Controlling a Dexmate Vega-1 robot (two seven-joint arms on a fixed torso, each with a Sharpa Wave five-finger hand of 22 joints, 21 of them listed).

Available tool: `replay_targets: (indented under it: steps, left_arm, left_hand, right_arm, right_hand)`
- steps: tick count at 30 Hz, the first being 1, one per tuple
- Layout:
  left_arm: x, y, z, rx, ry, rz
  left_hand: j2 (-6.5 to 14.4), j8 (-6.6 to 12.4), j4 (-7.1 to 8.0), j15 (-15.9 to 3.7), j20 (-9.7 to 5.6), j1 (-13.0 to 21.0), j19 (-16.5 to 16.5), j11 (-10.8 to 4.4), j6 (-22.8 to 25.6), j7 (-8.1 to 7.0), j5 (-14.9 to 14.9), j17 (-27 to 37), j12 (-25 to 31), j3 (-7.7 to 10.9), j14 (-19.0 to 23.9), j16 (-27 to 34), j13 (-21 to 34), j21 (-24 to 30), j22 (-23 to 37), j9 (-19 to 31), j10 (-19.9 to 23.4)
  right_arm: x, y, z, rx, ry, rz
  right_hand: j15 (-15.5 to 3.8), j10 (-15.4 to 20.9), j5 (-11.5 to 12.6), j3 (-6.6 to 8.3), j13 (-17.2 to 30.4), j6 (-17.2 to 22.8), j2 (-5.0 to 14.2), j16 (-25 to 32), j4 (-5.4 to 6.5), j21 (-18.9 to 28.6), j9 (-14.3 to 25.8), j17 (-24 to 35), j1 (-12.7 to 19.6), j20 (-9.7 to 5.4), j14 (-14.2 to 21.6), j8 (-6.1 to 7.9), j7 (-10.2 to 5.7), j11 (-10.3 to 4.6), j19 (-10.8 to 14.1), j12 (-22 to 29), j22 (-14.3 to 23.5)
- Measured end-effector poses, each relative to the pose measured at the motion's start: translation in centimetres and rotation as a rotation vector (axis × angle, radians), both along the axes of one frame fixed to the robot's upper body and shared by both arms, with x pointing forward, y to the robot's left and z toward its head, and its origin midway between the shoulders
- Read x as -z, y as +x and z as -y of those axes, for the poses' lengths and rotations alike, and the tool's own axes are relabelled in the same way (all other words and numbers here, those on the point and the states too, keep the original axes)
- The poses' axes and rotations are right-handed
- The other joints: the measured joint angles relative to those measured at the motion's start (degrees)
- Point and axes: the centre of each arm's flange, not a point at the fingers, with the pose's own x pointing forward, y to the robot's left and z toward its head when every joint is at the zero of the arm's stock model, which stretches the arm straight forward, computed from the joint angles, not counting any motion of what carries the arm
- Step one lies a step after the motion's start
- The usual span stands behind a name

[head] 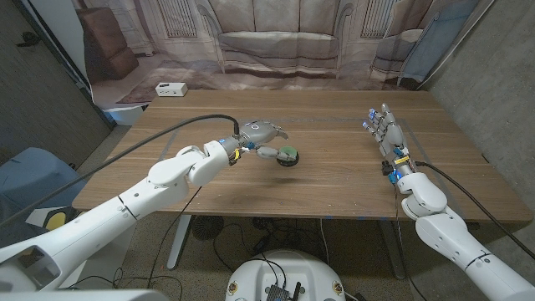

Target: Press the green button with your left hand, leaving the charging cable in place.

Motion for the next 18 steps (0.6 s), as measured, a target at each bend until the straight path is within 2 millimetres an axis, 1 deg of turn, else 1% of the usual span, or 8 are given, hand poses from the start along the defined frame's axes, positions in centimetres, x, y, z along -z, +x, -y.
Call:
replay_targets:
  steps: [2,18]
  left_arm:
    - [0.09,0.09,0.08,-0.002,0.004,-0.003]
    - [0.66,1.01,0.79,-0.013,0.039,-0.034]
  left_hand:
    - [0.0,0.0,0.0,0.0,0.0,0.0,0.0,-0.32,0.0,0.0,0.0,0.0,0.0,0.0,0.0,0.0,0.0,0.0,0.0,0.0,0.32]
    - [0.0,0.0,0.0,0.0,0.0,0.0,0.0,-0.32,-0.01,0.0,0.0,0.0,-0.52,0.0,0.0,-0.22,-0.01,-0.43,-0.01,0.0,0.32]
  right_arm:
    - [0.04,-0.02,0.0,0.0,0.0,-0.001]
    - [0.19,-0.18,0.02,0.002,0.004,-0.002]
  right_hand:
    - [0.0,0.0,0.0,0.0,0.0,0.0,0.0,0.0,0.0,0.0,0.0,0.0,0.0,0.0,0.0,0.0,0.0,0.0,0.0,0.0,0.0]
    - [0.0,0.0,0.0,0.0,0.01,0.0,0.0,0.0,0.0,0.0,0.0,0.01,0.0,0.0,0.0,0.0,0.0,0.0,0.0,-0.22,0.0]
